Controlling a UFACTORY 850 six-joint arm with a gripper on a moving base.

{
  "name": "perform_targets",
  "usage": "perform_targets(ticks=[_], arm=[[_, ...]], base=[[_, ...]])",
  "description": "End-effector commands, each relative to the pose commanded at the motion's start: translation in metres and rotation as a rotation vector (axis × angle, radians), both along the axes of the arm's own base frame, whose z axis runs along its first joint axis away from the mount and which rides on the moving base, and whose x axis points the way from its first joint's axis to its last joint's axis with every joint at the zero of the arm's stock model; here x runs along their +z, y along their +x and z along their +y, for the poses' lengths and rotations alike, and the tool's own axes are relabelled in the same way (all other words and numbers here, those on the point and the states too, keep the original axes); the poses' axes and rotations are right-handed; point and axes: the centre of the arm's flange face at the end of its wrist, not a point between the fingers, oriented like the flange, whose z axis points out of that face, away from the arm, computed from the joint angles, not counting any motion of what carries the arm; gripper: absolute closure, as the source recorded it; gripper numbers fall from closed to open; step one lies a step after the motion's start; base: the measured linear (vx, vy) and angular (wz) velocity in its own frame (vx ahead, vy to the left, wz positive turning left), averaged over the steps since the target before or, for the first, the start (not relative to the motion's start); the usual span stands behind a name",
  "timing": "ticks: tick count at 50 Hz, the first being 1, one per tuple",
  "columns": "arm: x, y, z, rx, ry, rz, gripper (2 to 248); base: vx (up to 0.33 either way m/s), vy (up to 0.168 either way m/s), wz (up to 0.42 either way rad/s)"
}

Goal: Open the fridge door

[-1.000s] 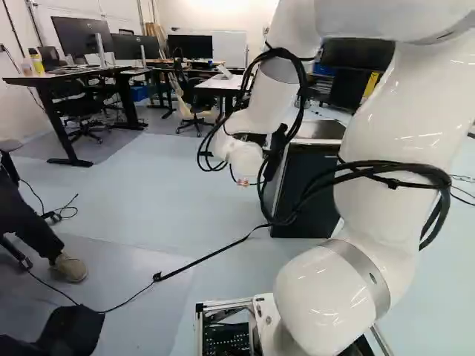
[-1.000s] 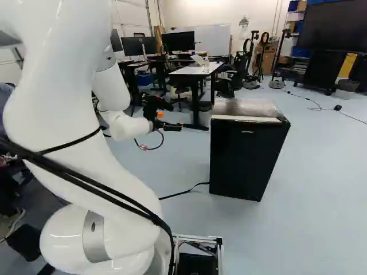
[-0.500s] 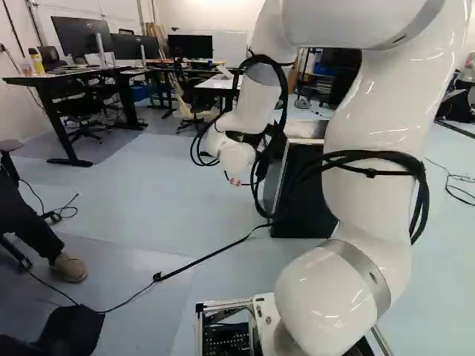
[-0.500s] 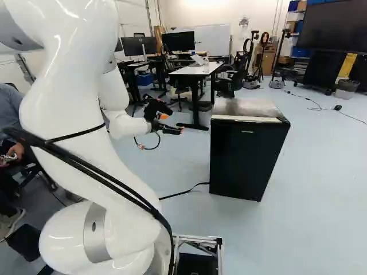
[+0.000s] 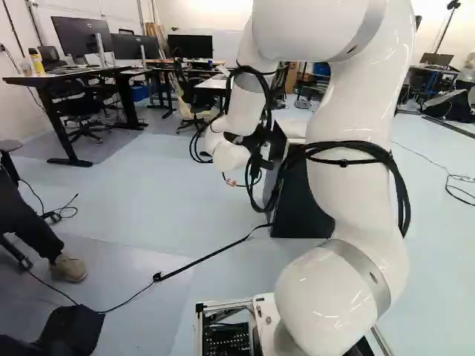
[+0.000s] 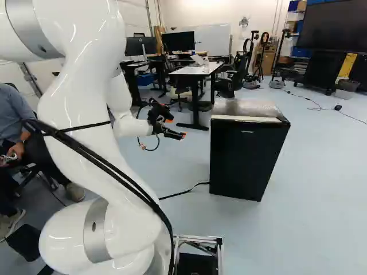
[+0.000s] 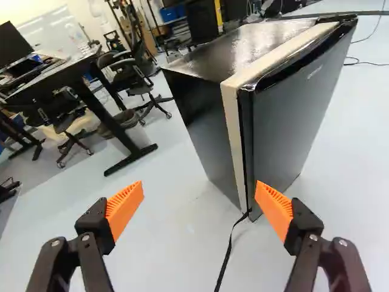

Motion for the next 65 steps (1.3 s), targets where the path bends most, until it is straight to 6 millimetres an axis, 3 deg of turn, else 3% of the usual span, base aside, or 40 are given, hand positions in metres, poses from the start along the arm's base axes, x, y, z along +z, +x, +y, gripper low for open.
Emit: perform_targets(ticks=[33, 47, 65], arm=[[-0.006, 0.047, -0.012, -0.204, 0.048, -0.039, 3], [-0.007, 0.068, -0.028, -0.244, 0.054, -0.056, 3], [-0.007, 0.079, -0.056, -0.299, 0.055, -0.065, 3]], base=[[0.0, 0.0, 0.0], [0.0, 0.0, 0.0], [0.0, 0.0, 0.0]])
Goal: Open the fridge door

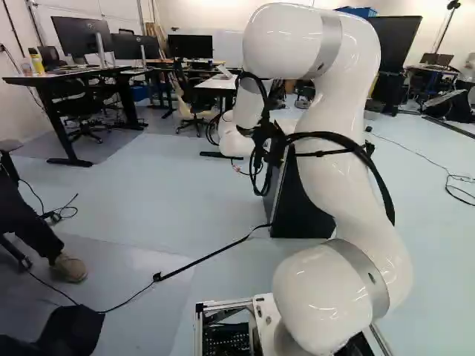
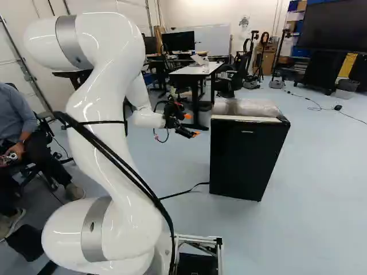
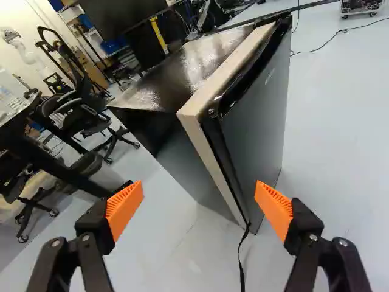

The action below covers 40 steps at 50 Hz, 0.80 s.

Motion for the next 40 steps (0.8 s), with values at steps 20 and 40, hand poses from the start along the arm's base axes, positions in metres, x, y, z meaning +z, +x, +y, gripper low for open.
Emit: perform_targets(ticks=[20, 40], arm=[[-0.001, 0.009, -0.031, -0.059, 0.001, -0.008, 3], [-0.001, 0.017, -0.058, -0.11, 0.002, -0.017, 3]], base=[[0.0, 0.0, 0.0], [0.0, 0.0, 0.0]])
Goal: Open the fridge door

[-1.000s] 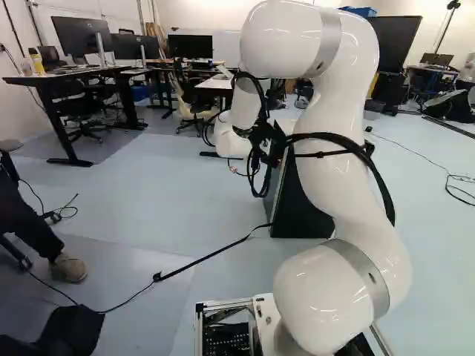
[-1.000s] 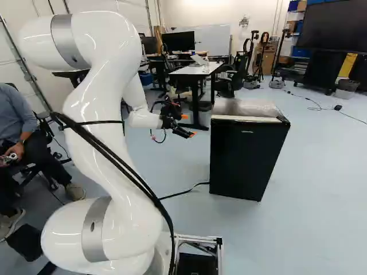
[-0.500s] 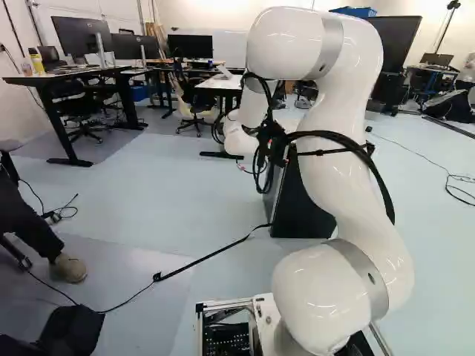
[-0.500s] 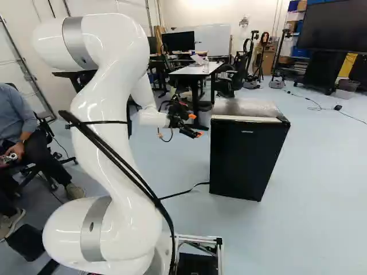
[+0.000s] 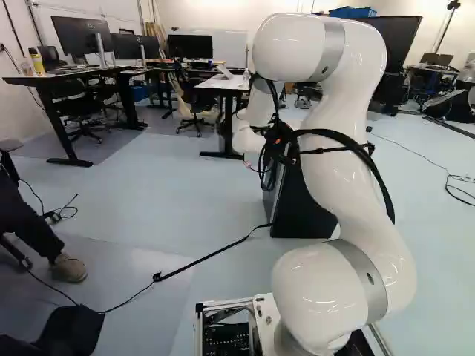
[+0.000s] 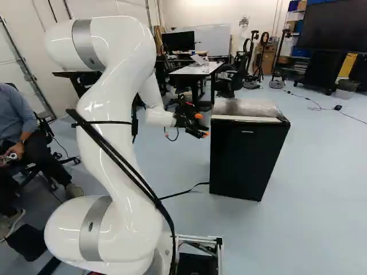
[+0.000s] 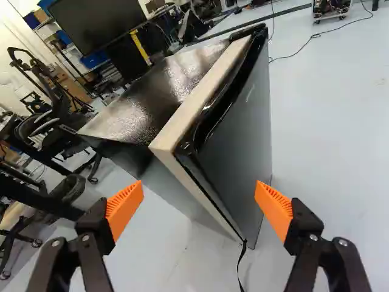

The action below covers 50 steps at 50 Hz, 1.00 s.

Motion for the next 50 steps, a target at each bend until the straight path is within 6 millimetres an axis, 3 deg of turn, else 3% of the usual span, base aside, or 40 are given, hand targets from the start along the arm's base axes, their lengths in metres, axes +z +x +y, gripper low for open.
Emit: perform_targets(ticks=[15, 50], arm=[[0.0, 0.005, -0.016, -0.029, 0.0, -0.006, 3], [-0.024, 0.008, -0.017, -0.032, -0.002, 0.029, 3]], base=[[0.0, 0.0, 0.0], [0.0, 0.0, 0.0]])
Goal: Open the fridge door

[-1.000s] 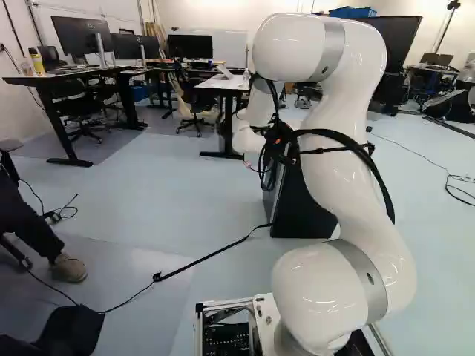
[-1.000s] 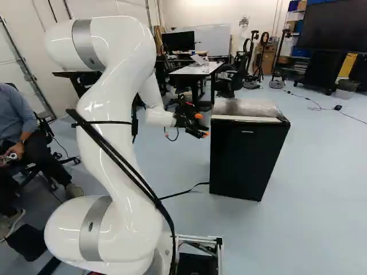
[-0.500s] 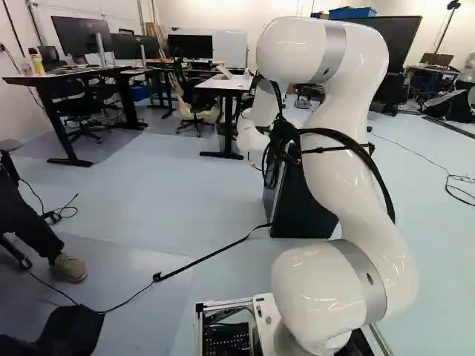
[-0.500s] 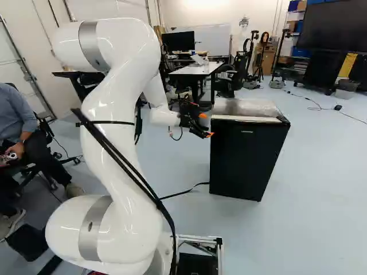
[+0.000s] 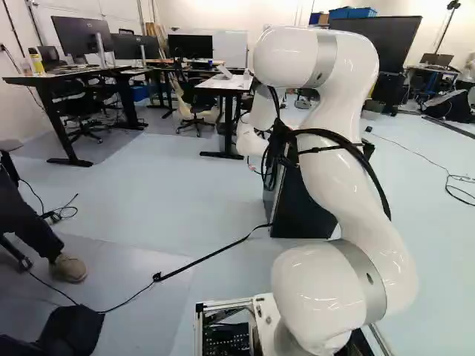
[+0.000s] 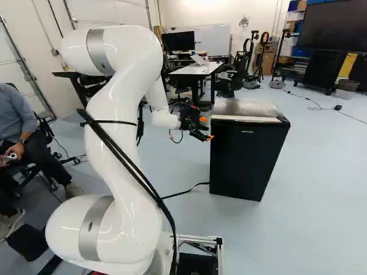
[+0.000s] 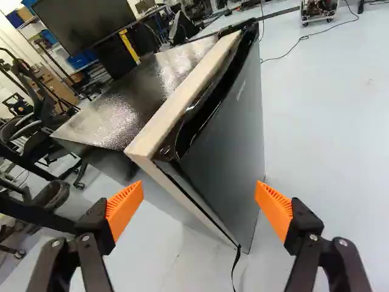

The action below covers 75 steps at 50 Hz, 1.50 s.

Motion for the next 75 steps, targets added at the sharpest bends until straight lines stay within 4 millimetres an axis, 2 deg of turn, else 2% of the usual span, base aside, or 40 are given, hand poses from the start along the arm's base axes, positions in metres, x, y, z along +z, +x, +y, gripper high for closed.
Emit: perform_targets(ticks=[36, 61, 75], arm=[[0.0, 0.001, -0.004, -0.008, 0.0, -0.002, 3], [-0.001, 0.004, -0.016, -0.029, 0.0, -0.006, 3], [0.0, -0.003, -0.027, -0.048, 0.0, 0.0, 3]], base=[[0.0, 0.0, 0.0], [0.0, 0.0, 0.0], [0.0, 0.0, 0.0]])
